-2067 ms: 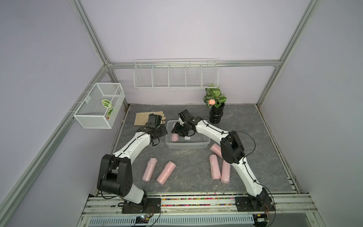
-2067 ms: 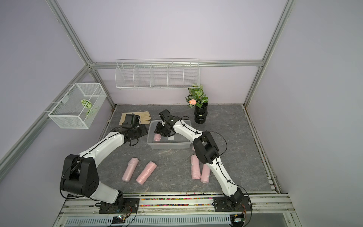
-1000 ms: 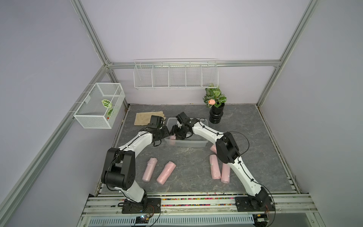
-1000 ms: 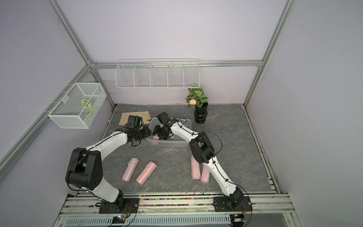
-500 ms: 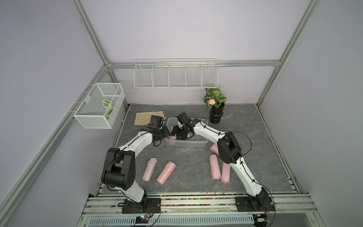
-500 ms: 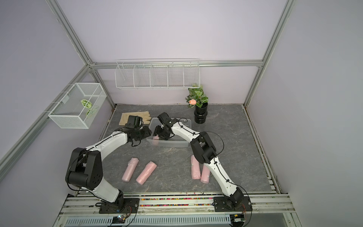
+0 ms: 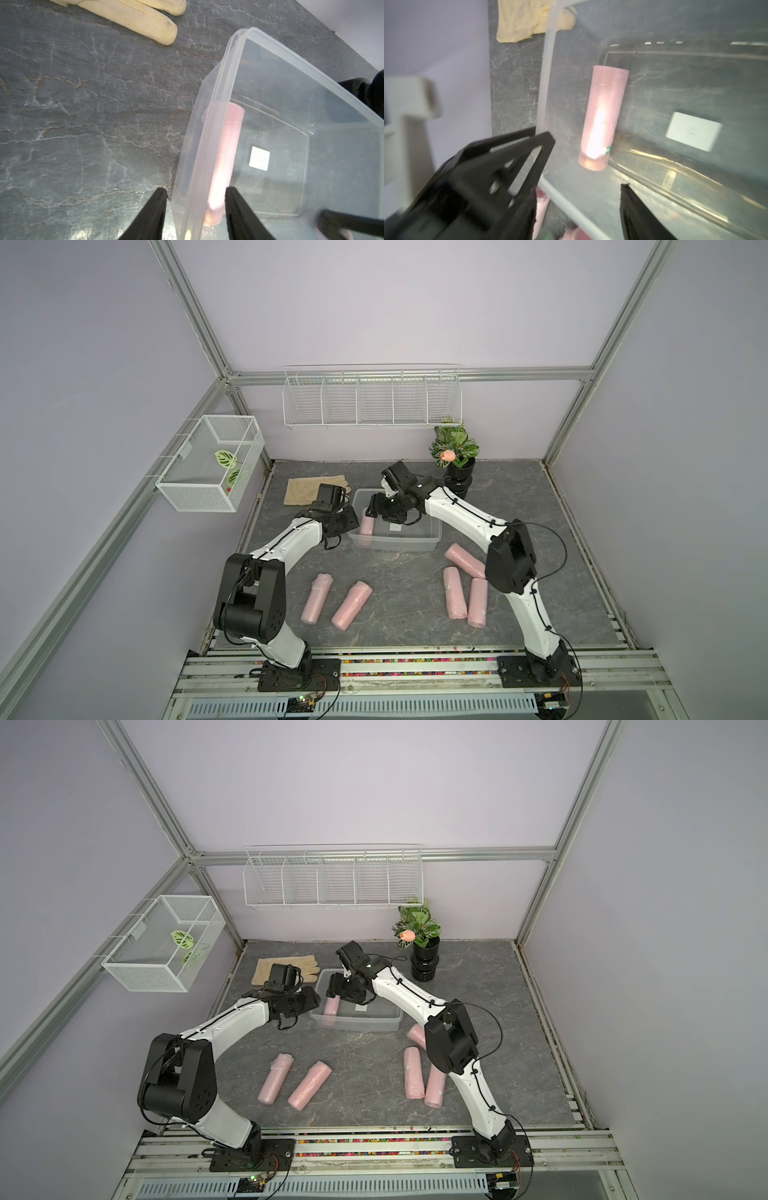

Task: Put the roll of trash bags into the storage box
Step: Pick up the roll of trash bags from the center of the board.

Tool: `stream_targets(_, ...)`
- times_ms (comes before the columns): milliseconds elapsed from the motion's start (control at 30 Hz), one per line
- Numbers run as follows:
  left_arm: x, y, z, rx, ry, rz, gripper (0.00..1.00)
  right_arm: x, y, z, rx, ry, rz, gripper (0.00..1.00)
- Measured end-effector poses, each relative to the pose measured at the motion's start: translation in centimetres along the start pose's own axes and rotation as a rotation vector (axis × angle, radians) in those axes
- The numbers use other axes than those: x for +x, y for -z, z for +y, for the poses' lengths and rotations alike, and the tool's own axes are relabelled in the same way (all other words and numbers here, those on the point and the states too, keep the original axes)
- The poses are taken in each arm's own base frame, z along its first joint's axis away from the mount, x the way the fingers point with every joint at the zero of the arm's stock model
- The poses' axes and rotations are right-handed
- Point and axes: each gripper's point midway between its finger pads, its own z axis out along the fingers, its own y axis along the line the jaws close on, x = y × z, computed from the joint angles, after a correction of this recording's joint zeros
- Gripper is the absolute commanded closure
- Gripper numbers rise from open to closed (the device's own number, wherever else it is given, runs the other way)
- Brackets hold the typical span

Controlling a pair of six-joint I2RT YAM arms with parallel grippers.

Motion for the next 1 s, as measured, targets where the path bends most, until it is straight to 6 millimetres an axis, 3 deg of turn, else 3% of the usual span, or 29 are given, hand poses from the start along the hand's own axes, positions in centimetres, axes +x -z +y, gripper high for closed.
stream_targets(133,0.2,0.0,0.1,-0.009,-0.017,0.015,0.49,0.9,8.1,-2.2,0.087,0.134,-0.037,0.29)
stream_targets(233,0.0,0.0,0.0,-0.009,-0.027,0.016,0.49,1.9,14.7,-5.8,0.191,0.224,-0.077,0.28)
stream_targets(300,-0.1,0.2,-0.1,-0.009,-0.031,0.015,0.49,3.0,17.7,-8.7,0.271,0.265,-0.085,0.28)
stream_targets(367,-0.4,0.3,-0.2,-0.007,-0.036,0.011,0.49,4.7,19.4,-11.8,0.357,0.307,-0.051,0.27)
stream_targets(533,-0.3,0.3,-0.2,-0.010,-0.043,0.015,0.49,9.1,18.5,-17.6,0.492,0.377,0.152,0.26)
stream_targets(633,-0.2,0.4,-0.1,-0.016,-0.046,0.021,0.49,11.2,17.7,-19.9,0.531,0.428,0.265,0.26)
stream_targets(867,-0.9,0.3,-0.5,-0.018,-0.049,0.025,0.50,13.7,15.4,-23.1,0.563,0.527,0.454,0.27)
stream_targets(1000,-1.0,0.3,-0.5,-0.017,-0.049,0.022,0.50,14.2,13.8,-24.1,0.561,0.555,0.509,0.27)
